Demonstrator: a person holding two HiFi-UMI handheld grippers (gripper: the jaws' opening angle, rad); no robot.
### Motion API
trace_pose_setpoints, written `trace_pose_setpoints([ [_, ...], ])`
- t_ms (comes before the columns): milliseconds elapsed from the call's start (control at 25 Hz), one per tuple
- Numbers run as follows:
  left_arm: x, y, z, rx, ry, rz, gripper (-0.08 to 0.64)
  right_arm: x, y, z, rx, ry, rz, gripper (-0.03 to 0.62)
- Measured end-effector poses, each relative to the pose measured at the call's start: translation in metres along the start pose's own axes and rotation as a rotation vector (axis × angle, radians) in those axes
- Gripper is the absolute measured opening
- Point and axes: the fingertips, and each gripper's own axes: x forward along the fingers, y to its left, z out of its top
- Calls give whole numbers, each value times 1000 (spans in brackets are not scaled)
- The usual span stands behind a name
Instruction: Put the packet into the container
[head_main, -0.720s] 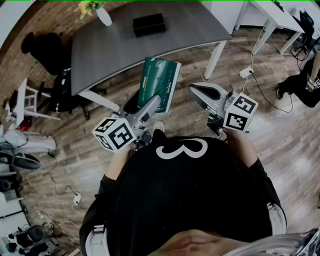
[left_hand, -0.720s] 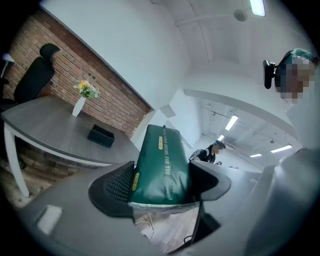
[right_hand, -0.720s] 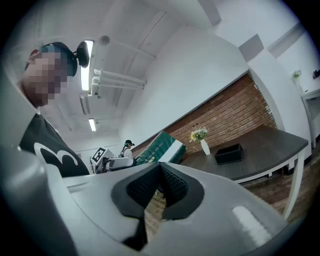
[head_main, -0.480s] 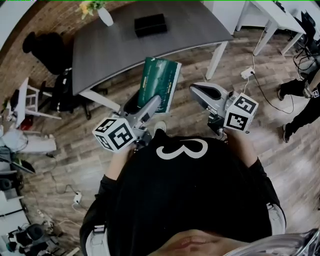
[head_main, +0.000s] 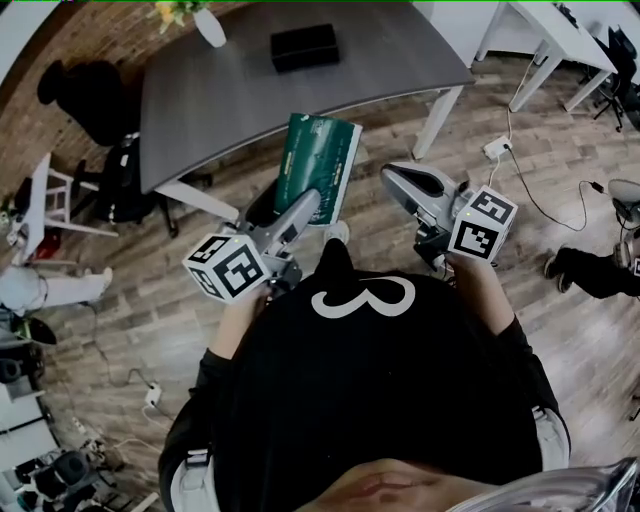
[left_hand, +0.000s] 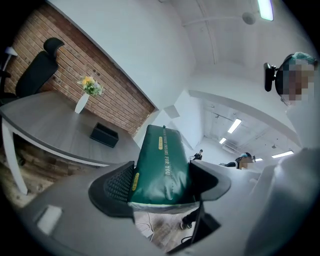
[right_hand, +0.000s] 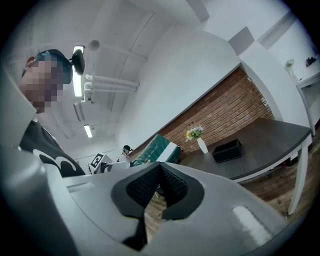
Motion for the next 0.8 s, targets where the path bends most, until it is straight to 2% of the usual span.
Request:
trace_pose_setpoints([
  [120,14,20,7,-16,4,-7,368,12,-18,2,10,3,-14,2],
  [360,68,98,63,-75,61,-25,368,84,-87,32,73,22,-77,2],
  [600,115,155,84,-101,122,-61,368,125,-151,40,123,35,-139,2],
  [800,146,200,109,-82,139,-71,368,163,-195,50,146,54,-168,2],
])
